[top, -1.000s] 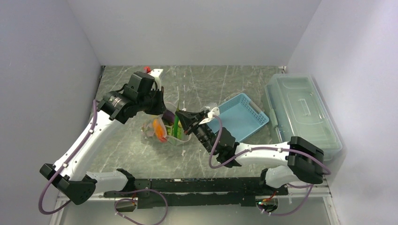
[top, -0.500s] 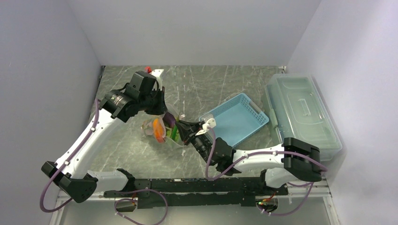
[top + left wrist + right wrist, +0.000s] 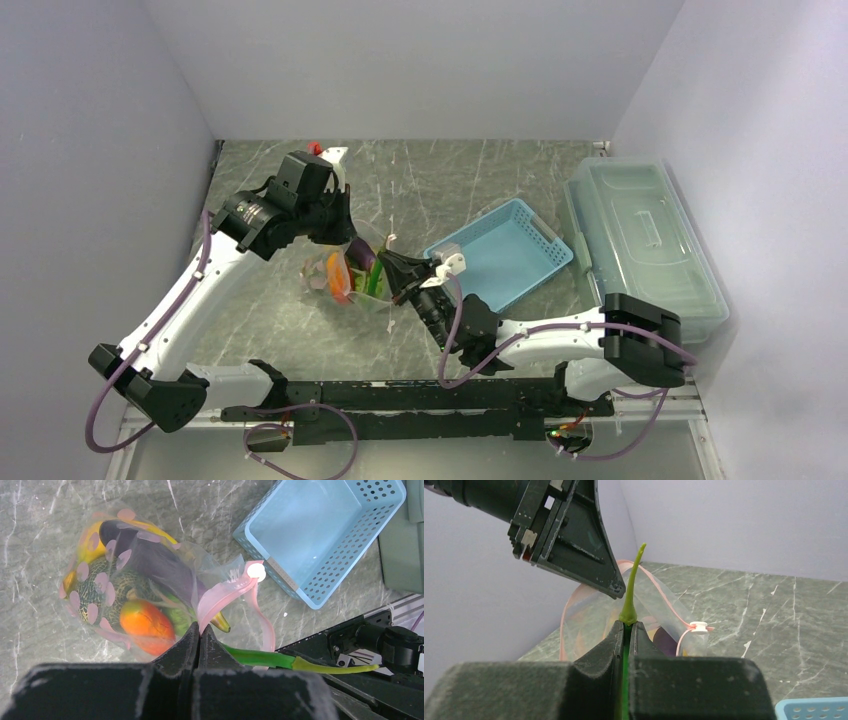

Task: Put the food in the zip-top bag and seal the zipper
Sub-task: Place the fake vegetable in the zipper food storage bag.

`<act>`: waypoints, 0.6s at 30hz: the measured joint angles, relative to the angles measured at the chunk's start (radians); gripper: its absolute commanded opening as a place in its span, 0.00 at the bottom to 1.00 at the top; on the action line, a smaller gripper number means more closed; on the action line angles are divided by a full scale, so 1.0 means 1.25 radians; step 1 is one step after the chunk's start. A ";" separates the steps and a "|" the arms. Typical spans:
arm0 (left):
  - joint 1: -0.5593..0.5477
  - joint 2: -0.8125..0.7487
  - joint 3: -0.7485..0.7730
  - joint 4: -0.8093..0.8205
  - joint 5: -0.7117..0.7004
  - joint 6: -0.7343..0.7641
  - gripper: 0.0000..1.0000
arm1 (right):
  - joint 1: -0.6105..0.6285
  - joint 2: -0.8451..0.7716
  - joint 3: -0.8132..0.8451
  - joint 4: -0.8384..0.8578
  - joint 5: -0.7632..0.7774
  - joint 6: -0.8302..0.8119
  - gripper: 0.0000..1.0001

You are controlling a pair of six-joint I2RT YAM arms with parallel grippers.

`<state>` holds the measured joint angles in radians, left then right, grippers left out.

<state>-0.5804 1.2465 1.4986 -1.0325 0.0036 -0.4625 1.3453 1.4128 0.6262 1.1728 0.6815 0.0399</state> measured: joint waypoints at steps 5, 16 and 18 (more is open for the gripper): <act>0.000 0.000 0.000 0.000 0.000 -0.003 0.00 | 0.000 0.016 0.012 0.039 0.014 -0.011 0.00; 0.000 0.000 0.000 -0.001 0.000 -0.005 0.00 | 0.006 0.068 0.038 0.060 0.013 -0.009 0.00; 0.000 0.000 0.000 -0.001 0.000 -0.005 0.00 | 0.009 0.081 0.038 0.063 0.013 -0.009 0.00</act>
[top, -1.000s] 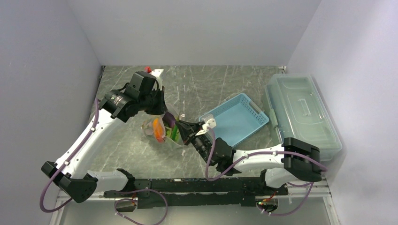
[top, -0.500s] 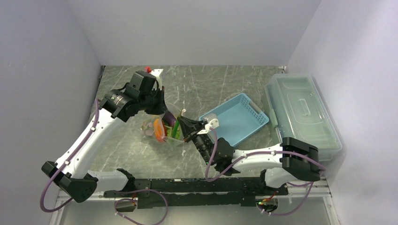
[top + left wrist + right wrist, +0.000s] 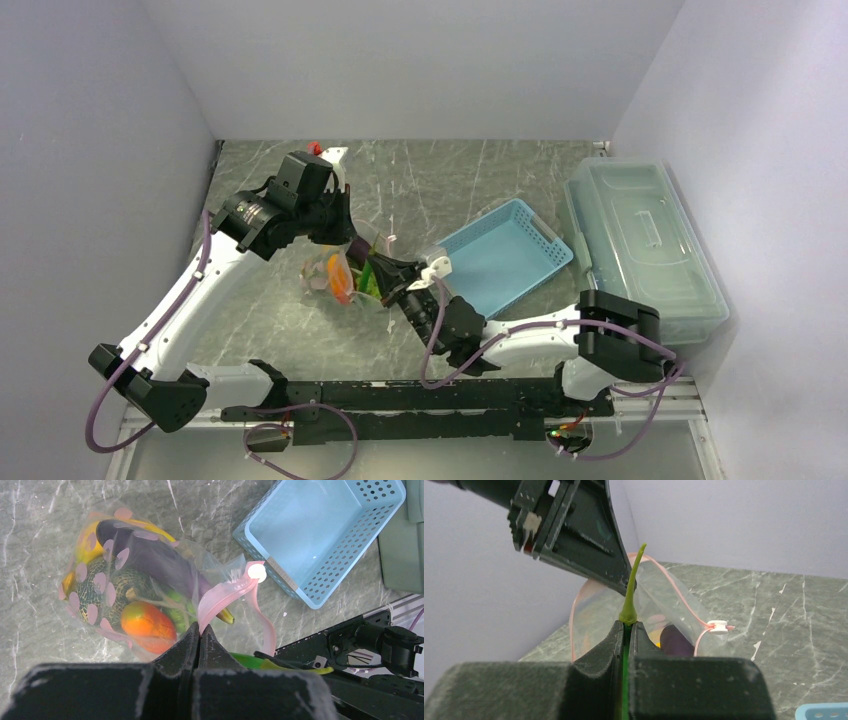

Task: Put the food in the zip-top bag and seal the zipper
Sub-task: Place the fake vegetable in the zipper food storage bag.

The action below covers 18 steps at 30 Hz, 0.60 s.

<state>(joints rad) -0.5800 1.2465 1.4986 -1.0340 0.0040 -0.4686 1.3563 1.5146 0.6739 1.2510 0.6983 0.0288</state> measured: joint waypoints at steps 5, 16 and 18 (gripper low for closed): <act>0.000 0.000 0.000 -0.003 0.000 0.000 0.00 | 0.010 0.025 0.000 0.003 0.003 0.001 0.00; 0.000 0.000 0.000 -0.003 0.002 0.000 0.00 | 0.025 0.002 -0.032 -0.020 0.013 0.007 0.42; 0.000 0.000 0.000 -0.002 0.002 0.000 0.00 | 0.026 -0.020 -0.044 -0.043 0.014 0.007 0.45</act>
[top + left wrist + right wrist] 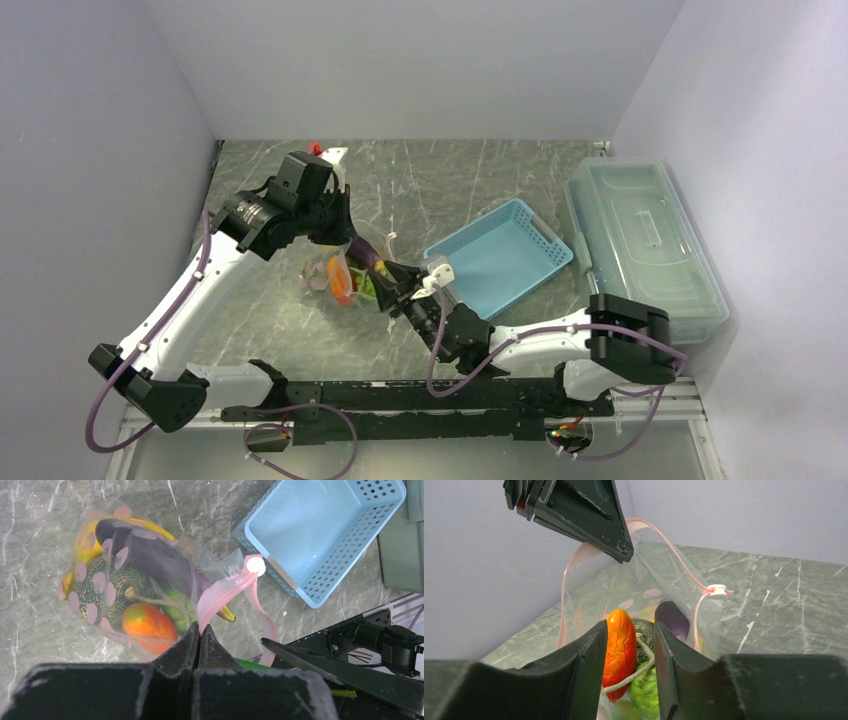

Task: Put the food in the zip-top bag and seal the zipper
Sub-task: Place the fake vegetable in the zipper food storage bag.

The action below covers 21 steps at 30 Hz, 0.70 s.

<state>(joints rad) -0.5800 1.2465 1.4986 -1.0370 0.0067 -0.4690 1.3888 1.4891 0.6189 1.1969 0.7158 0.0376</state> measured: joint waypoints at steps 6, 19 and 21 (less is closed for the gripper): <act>0.000 -0.002 0.000 0.000 0.000 0.000 0.00 | 0.000 -0.109 -0.008 -0.126 -0.022 0.006 0.50; 0.000 -0.006 -0.002 0.002 -0.001 0.001 0.00 | 0.000 -0.334 0.126 -0.626 -0.056 -0.005 0.55; 0.000 -0.006 -0.002 0.003 0.000 0.001 0.00 | -0.003 -0.355 0.155 -0.706 -0.056 -0.003 0.55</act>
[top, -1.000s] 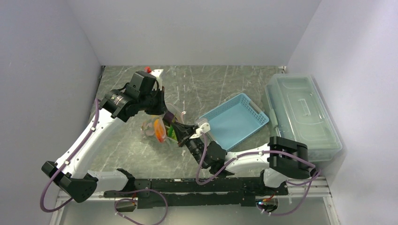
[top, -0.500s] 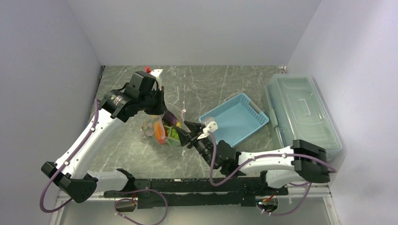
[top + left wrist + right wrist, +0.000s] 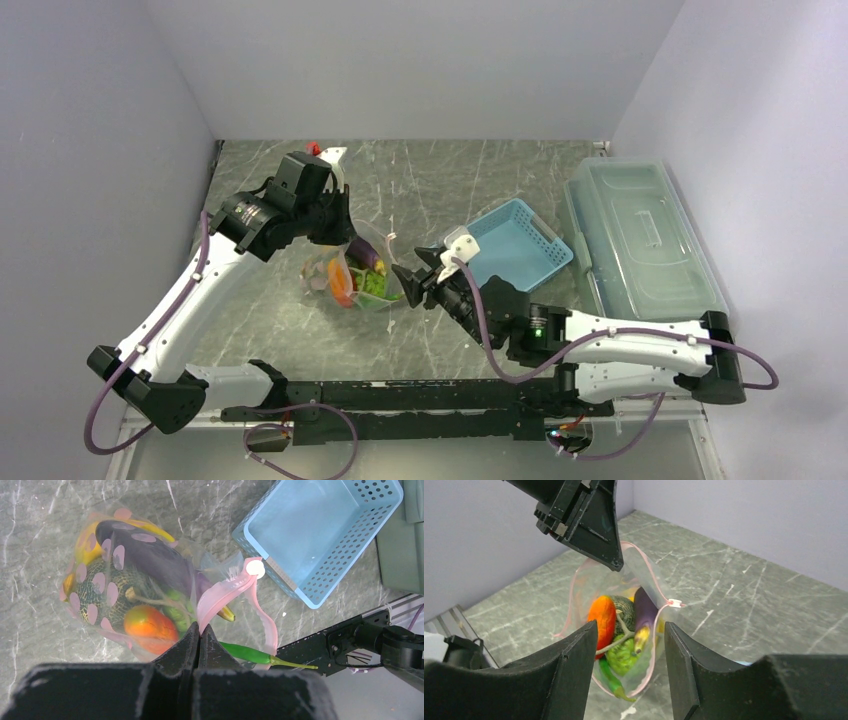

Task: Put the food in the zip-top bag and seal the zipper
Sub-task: Place the fake vegetable in the zipper food storage bag, then adjust the fake vegetable in the zipper food storage bag.

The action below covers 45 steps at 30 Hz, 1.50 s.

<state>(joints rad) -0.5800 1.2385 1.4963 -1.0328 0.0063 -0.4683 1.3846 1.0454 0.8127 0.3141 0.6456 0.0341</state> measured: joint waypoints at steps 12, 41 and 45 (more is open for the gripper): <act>0.000 -0.002 -0.003 0.005 0.000 0.002 0.00 | -0.076 -0.002 0.218 -0.451 -0.089 0.102 0.51; 0.000 -0.021 -0.016 0.014 0.000 0.009 0.00 | -0.286 0.290 0.479 -0.875 -0.650 0.210 0.40; 0.000 -0.021 -0.016 0.014 0.000 0.009 0.00 | -0.286 0.295 0.479 -0.885 -0.650 0.212 0.39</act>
<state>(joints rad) -0.5800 1.2121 1.4757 -1.0149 0.0067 -0.4572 1.0267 1.4139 1.4117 -0.7918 -0.1669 0.2996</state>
